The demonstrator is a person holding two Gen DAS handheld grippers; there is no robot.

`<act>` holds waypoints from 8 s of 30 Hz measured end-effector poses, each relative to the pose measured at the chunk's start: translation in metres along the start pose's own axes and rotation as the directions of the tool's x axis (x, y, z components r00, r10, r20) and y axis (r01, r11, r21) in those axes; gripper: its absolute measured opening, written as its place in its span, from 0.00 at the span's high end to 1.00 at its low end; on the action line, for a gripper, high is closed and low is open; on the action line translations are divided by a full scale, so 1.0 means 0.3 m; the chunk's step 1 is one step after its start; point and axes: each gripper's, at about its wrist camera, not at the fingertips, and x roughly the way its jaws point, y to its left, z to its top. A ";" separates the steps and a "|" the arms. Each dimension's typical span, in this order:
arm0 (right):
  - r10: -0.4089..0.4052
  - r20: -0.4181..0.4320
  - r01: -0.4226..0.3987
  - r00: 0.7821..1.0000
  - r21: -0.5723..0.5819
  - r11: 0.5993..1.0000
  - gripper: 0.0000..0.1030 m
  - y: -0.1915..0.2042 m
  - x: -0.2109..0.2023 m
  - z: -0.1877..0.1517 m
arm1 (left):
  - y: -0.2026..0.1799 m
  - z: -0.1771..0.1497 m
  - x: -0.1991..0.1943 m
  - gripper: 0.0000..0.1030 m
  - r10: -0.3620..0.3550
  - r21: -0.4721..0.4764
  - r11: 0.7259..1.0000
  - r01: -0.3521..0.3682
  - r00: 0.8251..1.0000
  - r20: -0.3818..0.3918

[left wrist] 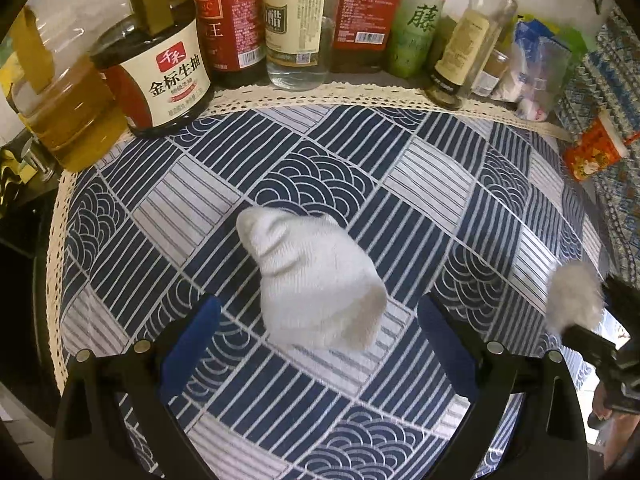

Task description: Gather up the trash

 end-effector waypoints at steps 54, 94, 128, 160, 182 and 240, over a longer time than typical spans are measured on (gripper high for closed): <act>-0.135 -0.030 0.136 0.990 0.058 0.989 0.51 0.322 -0.038 -0.131 | 0.153 -0.344 -0.301 0.71 -0.146 0.075 0.988 0.137 0.982 0.119; -0.105 -0.148 0.118 0.983 0.079 0.990 0.51 0.970 0.152 -0.532 | 0.460 -1.021 -0.375 0.71 -0.268 0.085 0.961 0.264 0.963 0.038; -0.019 -0.446 0.145 0.895 0.251 0.957 0.51 0.968 0.497 -0.945 | 0.524 -1.274 0.103 0.70 -0.329 0.005 0.940 0.341 0.909 -0.254; 0.007 -0.460 0.148 0.888 0.301 0.942 0.25 0.905 0.500 -0.932 | 0.578 -1.242 0.170 0.27 -0.280 -0.082 0.960 0.267 0.918 -0.280; -0.061 -0.194 0.104 0.979 0.217 0.971 0.13 0.905 0.043 -0.682 | 0.419 -1.140 -0.331 0.27 -0.202 -0.076 0.977 0.198 0.978 -0.048; -0.246 0.135 0.223 0.960 0.170 0.960 0.05 0.821 -0.633 -0.458 | 0.128 -1.038 -0.904 0.07 -0.016 -0.063 0.997 0.035 0.961 0.276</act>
